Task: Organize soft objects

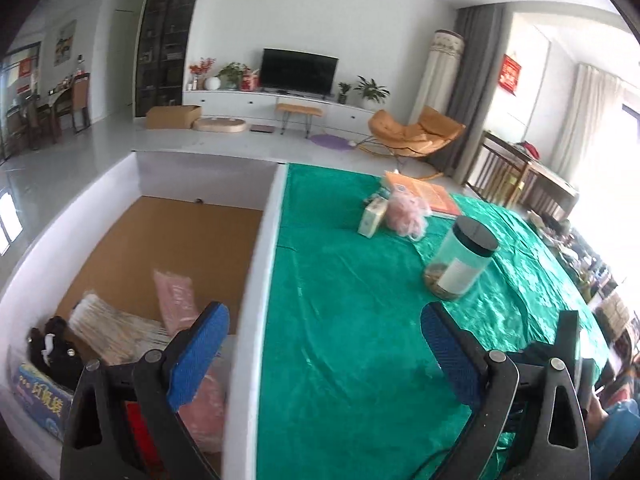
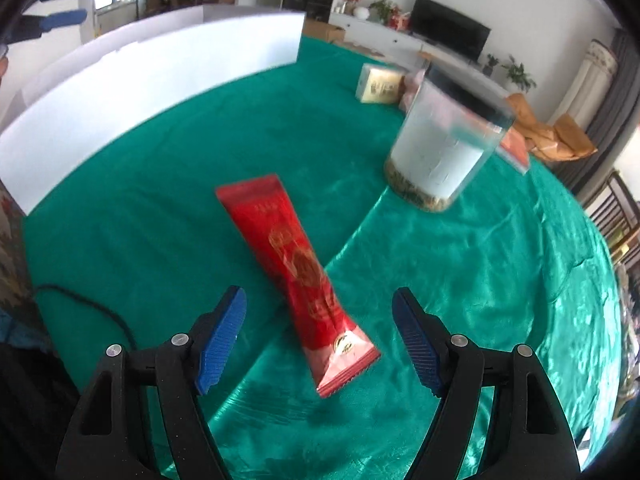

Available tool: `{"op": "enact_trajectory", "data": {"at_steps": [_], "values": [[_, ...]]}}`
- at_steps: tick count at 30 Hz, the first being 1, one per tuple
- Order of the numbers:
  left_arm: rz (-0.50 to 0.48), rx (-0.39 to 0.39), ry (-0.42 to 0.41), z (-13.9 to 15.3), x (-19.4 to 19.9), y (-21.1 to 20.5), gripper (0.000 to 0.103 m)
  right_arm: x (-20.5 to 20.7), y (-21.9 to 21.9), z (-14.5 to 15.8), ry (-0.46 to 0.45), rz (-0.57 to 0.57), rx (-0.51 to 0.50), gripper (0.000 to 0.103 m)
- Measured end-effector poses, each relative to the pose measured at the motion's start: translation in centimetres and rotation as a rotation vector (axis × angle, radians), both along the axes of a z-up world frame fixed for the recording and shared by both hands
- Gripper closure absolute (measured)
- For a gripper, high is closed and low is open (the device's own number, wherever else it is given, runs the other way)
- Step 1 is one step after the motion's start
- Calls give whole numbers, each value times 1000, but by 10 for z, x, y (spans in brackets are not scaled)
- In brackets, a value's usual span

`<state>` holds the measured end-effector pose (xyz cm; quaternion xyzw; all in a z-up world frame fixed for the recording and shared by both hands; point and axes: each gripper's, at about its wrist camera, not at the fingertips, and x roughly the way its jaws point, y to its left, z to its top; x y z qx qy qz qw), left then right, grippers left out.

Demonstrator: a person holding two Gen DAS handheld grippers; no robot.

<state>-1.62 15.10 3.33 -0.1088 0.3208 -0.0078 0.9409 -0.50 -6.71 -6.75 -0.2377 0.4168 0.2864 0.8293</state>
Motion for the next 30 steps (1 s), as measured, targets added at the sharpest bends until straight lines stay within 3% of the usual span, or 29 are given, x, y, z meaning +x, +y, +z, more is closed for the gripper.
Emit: {"op": "enact_trajectory", "data": {"at_steps": [2,3,5,9,13,18,20,21,22,27,30], "values": [[-60,25,11,-5,1,-21,7,13,-6,-15,84,-37,86,39],[-78,41,19,-9,3,-30,7,13,-14,-17,88,-74,119,57],[-108,72,53,-21,7,-47,7,20,-25,-17,91,-160,197,75],[-165,60,122,-47,18,-73,7,29,-57,-14,86,-392,267,75],[-190,51,178,-74,37,-94,7,50,-95,-13,61,-602,269,75],[-184,74,175,-83,64,-108,7,125,-123,-4,25,-681,267,74],[-160,105,170,-88,75,-108,7,145,-132,4,-3,-681,312,67],[-146,116,176,-93,81,-105,7,148,-133,8,-10,-683,323,47],[-131,121,190,-99,87,-102,7,144,-136,11,-8,-687,331,26],[-78,68,248,-131,101,-88,7,91,-130,3,-51,-676,295,26],[-74,92,242,-139,100,-89,5,58,-124,-6,-83,-675,251,26]]}}
